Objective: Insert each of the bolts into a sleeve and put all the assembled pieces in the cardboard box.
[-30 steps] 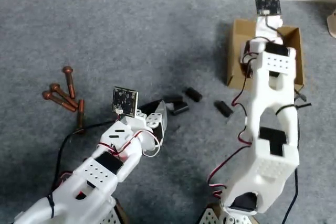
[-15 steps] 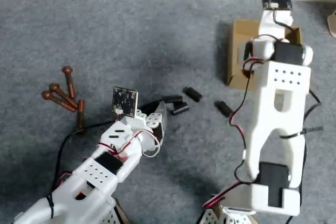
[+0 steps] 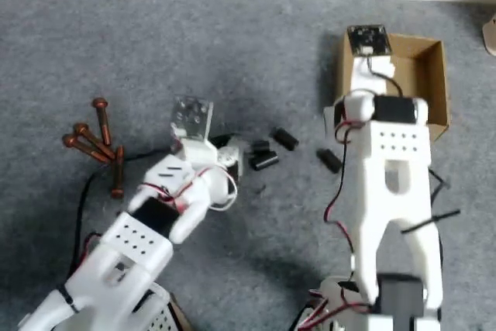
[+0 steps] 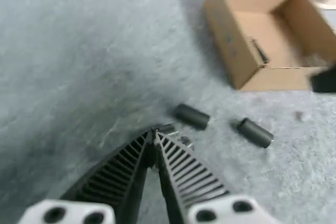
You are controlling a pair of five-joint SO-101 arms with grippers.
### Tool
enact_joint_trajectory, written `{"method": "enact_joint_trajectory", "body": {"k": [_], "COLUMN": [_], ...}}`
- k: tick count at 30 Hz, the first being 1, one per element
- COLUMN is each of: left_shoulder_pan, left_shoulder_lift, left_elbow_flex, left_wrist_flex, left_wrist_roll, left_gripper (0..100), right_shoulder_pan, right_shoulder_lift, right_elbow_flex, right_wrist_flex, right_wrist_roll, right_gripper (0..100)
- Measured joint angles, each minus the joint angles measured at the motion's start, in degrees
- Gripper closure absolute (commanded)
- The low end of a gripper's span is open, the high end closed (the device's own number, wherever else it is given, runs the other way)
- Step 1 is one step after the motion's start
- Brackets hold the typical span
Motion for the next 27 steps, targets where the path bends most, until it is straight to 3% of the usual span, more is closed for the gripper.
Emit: {"method": "enact_joint_trajectory", "body": {"k": [9,17,22,27], "left_shoulder_pan": [-11.6,-23.5,-29.5,-33.3], "left_shoulder_lift": [0.0,0.0,0.0,0.0], "left_elbow_flex": [-2.6,-2.6,-2.6,-2.6], "left_wrist_flex": [8.4,18.7,20.3,20.3], "left_wrist_roll": [11.5,12.0,12.0,12.0], "left_gripper": [99,99,99,88], "right_shoulder_pan": [-0.5,1.5,1.7,1.6], "right_shoulder_lift": [-5.3,-5.3,-5.3,-5.3], "right_elbow_flex": [11.2,21.8,26.3,29.2], "right_wrist_flex": [-3.1,-12.6,-18.0,-21.2], "right_wrist_roll": [12.3,19.9,23.7,25.6], "right_gripper": [85.8,85.8,85.8,85.8]}}
